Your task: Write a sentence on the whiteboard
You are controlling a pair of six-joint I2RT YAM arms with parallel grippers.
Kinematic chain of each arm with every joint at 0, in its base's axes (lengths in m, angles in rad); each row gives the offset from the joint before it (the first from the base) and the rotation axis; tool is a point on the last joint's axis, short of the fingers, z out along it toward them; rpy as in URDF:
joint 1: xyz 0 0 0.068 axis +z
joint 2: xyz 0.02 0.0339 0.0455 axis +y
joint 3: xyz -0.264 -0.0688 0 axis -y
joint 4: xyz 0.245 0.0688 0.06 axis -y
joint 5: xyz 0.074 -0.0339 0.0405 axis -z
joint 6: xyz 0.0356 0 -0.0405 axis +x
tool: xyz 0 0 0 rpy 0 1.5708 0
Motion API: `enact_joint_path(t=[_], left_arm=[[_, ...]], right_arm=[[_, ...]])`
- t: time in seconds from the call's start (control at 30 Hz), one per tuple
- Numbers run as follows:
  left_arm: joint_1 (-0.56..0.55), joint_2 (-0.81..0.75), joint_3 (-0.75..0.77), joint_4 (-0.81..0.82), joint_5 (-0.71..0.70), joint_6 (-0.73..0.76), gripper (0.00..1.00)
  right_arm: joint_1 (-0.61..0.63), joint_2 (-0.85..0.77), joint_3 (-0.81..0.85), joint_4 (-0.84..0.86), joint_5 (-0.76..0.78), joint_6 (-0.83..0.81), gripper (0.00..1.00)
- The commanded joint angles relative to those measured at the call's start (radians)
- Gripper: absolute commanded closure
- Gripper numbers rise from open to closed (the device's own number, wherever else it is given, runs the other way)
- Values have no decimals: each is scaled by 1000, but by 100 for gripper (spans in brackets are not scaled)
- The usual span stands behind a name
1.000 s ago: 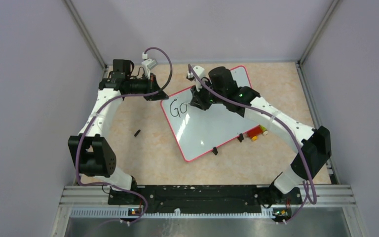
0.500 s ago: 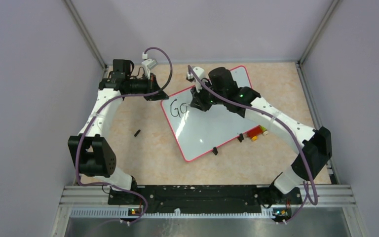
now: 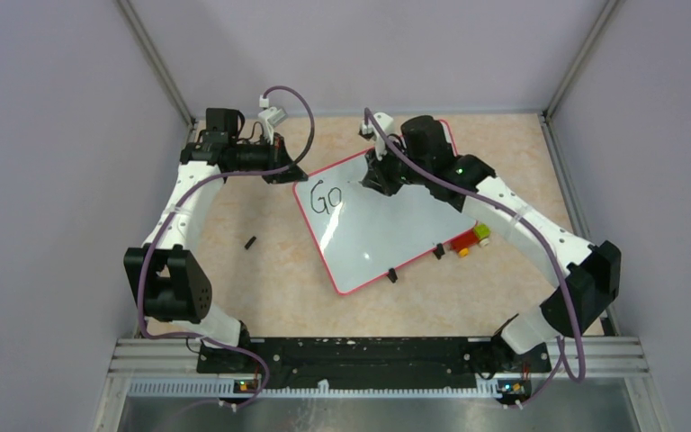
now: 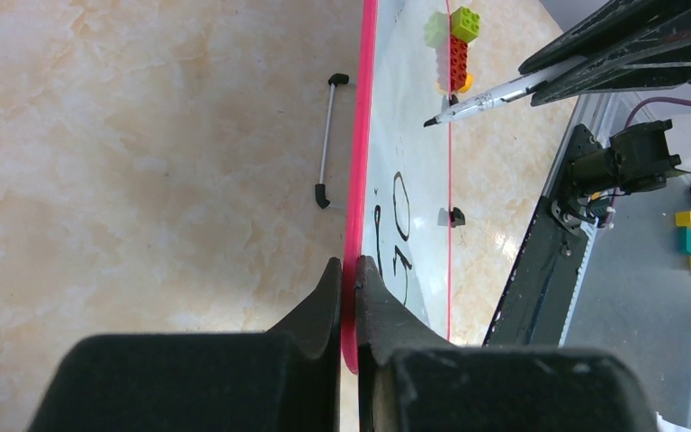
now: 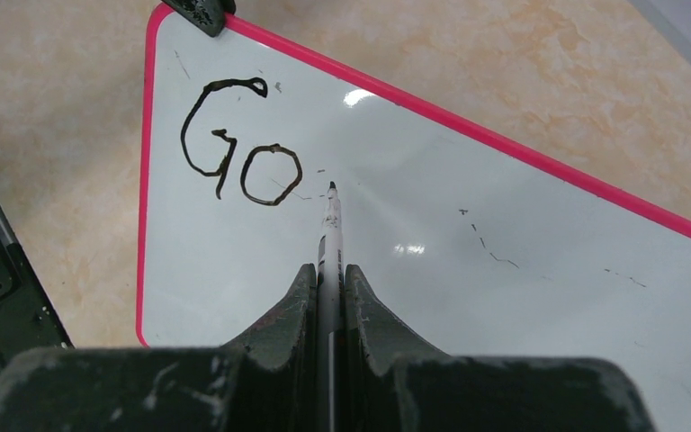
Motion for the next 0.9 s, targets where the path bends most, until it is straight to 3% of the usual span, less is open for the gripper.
enact_joint_path(t=[0.0,0.87], left_arm=[[-27,-6,21,-15,11,4,100],[-27,-2,22,-16,14,8,100]], right_arm=[[-2,-5,-5,16,-12,-5,100],[29,45,-32,51,-12,-12,100]])
